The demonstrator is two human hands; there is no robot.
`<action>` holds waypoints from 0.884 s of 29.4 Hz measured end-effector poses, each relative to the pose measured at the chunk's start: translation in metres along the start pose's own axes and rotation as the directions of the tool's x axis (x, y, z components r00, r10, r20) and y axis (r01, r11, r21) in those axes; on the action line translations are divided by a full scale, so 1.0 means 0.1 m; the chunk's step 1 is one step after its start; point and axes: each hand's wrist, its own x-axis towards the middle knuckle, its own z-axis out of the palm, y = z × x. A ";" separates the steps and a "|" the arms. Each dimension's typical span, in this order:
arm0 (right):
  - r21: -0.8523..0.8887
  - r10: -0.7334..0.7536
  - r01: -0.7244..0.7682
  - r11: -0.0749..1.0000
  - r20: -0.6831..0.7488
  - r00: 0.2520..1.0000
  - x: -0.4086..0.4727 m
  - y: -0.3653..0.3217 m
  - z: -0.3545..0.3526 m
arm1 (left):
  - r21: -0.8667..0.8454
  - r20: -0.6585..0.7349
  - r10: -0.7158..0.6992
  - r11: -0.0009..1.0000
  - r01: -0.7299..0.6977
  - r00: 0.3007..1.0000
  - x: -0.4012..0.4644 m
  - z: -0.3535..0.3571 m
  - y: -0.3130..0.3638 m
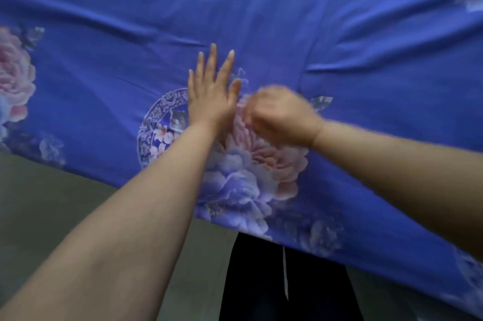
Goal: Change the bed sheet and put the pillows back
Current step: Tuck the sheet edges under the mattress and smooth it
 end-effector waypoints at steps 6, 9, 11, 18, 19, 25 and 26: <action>-0.369 0.607 -0.528 0.765 0.138 0.783 -0.59 0.84 -0.33 | 0.136 0.204 0.427 0.879 -0.457 0.881 -0.42 0.45 0.33; -0.170 0.309 -0.258 0.951 0.477 0.823 -1.58 -0.39 -0.02 | 0.008 0.261 0.558 0.815 -0.579 0.788 -0.97 0.45 0.19; -0.004 0.142 -0.172 0.985 0.582 0.801 -2.08 -1.11 -0.02 | -0.058 0.252 0.587 0.803 -0.593 0.769 -1.14 0.35 0.10; -0.111 0.577 -0.588 0.801 -0.113 0.809 -1.70 -0.28 -0.53 | 0.082 0.090 0.524 0.844 -0.531 0.847 -0.17 0.35 1.20; -0.142 0.702 -0.718 0.681 -0.153 0.696 -1.61 -0.01 -0.63 | 0.104 0.083 0.482 0.866 -0.488 0.872 -0.04 0.40 1.39; -0.026 0.914 -0.987 -0.157 -0.381 -0.136 -2.80 0.05 -0.43 | 0.170 0.244 0.765 0.571 -0.803 0.596 -0.66 1.09 2.52; 0.044 0.858 -0.959 -0.280 -0.436 -0.271 -3.12 -0.16 -0.36 | 0.157 0.282 0.824 0.465 -0.871 0.491 -0.88 1.21 2.63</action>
